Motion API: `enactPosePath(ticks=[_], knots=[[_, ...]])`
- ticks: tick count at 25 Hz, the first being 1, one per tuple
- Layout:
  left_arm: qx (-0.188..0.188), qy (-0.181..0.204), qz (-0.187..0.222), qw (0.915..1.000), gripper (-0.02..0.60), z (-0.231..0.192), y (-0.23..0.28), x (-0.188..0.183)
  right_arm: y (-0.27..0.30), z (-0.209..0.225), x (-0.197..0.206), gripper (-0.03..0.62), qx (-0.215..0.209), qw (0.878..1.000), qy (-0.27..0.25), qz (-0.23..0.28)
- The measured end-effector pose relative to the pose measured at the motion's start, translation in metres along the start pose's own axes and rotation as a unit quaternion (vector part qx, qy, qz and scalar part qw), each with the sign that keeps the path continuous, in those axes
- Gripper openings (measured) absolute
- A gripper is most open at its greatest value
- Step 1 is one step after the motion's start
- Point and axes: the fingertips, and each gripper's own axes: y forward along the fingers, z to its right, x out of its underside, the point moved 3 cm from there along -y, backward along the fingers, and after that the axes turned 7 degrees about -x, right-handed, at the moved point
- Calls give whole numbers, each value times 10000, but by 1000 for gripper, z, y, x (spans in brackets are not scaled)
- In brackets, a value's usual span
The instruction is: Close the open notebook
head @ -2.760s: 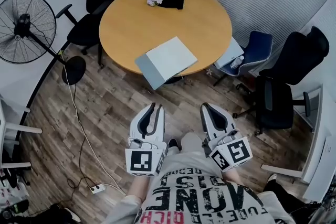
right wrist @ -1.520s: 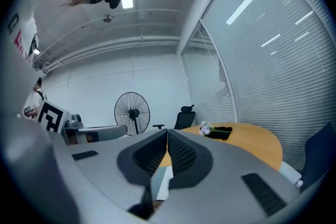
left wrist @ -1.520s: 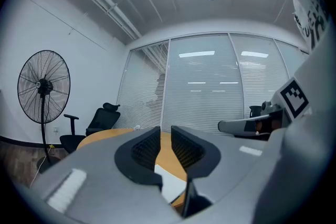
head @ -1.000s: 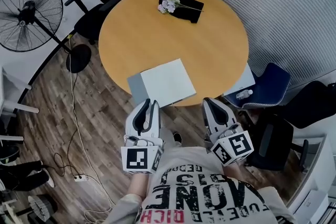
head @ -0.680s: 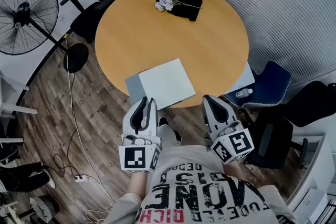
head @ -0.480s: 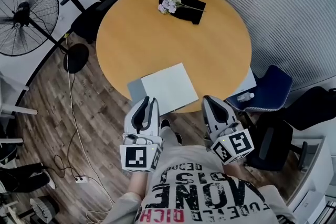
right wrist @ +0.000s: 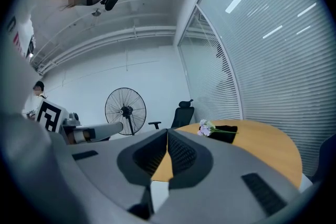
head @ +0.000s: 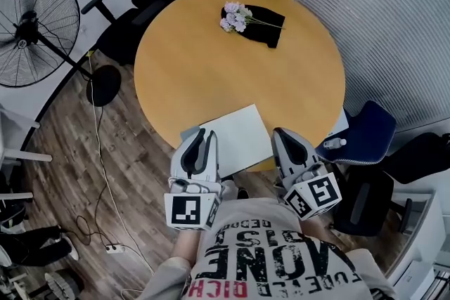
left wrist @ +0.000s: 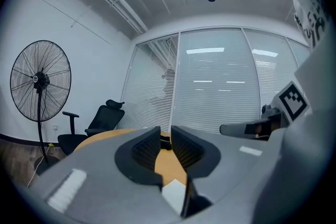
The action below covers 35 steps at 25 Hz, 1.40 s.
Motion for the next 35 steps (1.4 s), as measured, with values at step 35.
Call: enactPosePath(ticks=[35], knots=[[-994, -267, -321, 9942, 66, -57, 11, 27, 65, 23, 3, 12, -596, 9975, -59, -371]])
